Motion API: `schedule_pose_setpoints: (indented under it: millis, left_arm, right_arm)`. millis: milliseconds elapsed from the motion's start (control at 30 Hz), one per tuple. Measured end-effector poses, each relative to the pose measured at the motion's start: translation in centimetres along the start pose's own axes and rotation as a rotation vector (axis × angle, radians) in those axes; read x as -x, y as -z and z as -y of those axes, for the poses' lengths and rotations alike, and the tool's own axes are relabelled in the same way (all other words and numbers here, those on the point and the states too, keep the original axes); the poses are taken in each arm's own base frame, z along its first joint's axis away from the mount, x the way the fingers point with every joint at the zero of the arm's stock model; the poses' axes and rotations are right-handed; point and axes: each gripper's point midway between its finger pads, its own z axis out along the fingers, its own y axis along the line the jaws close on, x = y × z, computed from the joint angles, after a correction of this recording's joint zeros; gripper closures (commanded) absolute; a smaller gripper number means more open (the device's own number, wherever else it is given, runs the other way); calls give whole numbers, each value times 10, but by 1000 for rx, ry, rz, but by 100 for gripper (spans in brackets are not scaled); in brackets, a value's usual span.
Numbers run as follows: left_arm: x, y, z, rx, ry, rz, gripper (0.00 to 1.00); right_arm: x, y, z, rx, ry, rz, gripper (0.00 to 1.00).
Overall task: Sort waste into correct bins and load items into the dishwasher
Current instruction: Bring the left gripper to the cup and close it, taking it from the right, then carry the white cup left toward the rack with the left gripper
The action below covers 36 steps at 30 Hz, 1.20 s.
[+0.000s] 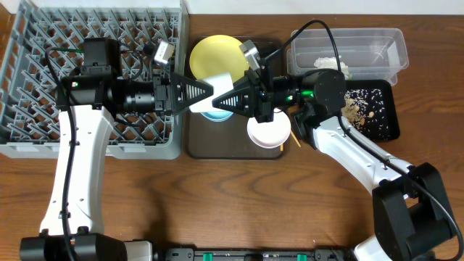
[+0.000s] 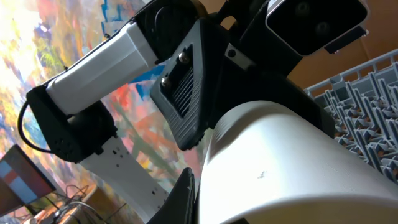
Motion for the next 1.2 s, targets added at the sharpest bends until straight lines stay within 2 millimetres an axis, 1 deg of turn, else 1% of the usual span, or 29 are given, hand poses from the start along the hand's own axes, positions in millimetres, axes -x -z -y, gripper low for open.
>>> schedule_pose_setpoints:
  millis: [67,300,433,500,567,600,633,700,900,1000,1100,1200]
  left_arm:
    - [0,0,0,0,1,0,20]
    - [1,1,-2,12,-11,3,39]
    - [1,1,-2,10,-20,4,47]
    - [1,1,-2,10,-21,4,49]
    - [1,1,-2,12,-20,4,50]
    - [1,1,-2,12,-19,3,51]
    - [1,1,-2,12,-20,3,52]
    - [1,0,-2,12,-25,3,53]
    - [3,0,-2,12,-41,6,55]
    - [4,1,-2,13,-48,10,55]
    - [8,5,-4,19,-55,25,55]
    - [13,15,-8,33,-53,57,55]
  right_arm:
    - [0,0,0,0,0,1,99]
    - [1,0,1,-4,-2,6,99]
    - [1,0,1,-4,-2,6,98]
    - [1,0,1,-4,-3,6,94]
    - [1,0,1,-6,-2,8,83]
    - [2,0,2,-8,0,11,75]
    - [2,0,2,-8,-3,13,71]
    - [3,0,2,-10,5,16,68]
    - [3,0,3,-11,11,18,49]
    - [3,0,2,-10,13,17,43]
    - [3,2,3,-12,13,15,34]
    - [3,8,7,-24,1,12,30]
